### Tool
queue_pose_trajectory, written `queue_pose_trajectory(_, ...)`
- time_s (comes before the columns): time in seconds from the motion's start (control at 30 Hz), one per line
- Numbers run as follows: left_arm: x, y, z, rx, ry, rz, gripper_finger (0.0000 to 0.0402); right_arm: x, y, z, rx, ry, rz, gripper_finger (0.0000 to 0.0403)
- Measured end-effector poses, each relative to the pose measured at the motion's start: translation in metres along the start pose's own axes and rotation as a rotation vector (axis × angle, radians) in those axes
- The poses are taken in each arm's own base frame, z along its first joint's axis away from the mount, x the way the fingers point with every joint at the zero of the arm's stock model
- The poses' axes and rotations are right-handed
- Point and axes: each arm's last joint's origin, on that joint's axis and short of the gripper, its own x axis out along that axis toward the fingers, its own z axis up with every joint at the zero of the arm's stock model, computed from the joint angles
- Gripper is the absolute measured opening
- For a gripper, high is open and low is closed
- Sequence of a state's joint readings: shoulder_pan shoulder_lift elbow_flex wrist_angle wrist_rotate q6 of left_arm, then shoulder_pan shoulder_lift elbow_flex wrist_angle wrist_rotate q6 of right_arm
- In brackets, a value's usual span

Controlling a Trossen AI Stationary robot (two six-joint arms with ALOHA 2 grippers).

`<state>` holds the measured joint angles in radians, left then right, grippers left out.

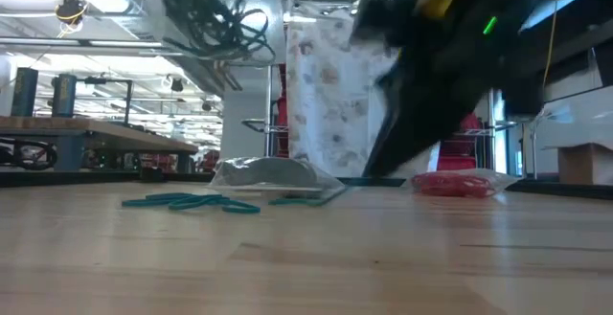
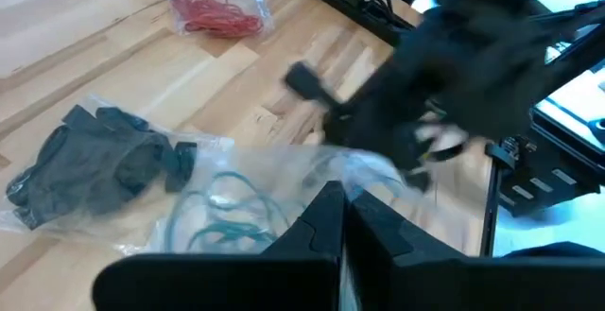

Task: Sort rubber bands
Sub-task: Put the blue rubber band into the transparent zip lock bag

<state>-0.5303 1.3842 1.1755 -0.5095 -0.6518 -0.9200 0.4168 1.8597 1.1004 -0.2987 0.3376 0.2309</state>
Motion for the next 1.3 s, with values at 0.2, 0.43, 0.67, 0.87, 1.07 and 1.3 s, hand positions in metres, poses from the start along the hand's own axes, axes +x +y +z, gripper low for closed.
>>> queue_pose_trajectory(0.2,0.010,-0.002,-0.007,-0.020,0.017,0.025,0.0000,-0.045,0.026,0.000,-0.059,-0.067,0.062,0.0000)
queue_pose_trajectory(0.43,0.037,-0.013,-0.025,-0.041,0.028,0.036,0.0000,-0.087,0.043,-0.004,-0.101,-0.131,0.129,0.0000)
queue_pose_trajectory(0.67,0.070,-0.022,-0.043,-0.035,0.017,0.035,0.0000,-0.126,0.043,-0.007,-0.043,-0.171,0.189,0.0000)
queue_pose_trajectory(0.87,0.090,-0.022,-0.052,-0.065,0.011,0.048,0.0000,-0.160,0.038,-0.004,-0.017,-0.277,0.255,0.0000)
queue_pose_trajectory(1.07,0.101,-0.022,-0.052,-0.120,-0.012,0.041,0.0000,-0.174,0.036,0.009,0.000,-0.425,0.304,0.0000)
queue_pose_trajectory(1.3,0.104,-0.025,-0.047,-0.162,-0.045,0.008,0.0000,-0.167,0.031,0.020,-0.029,-0.517,0.189,0.0000)
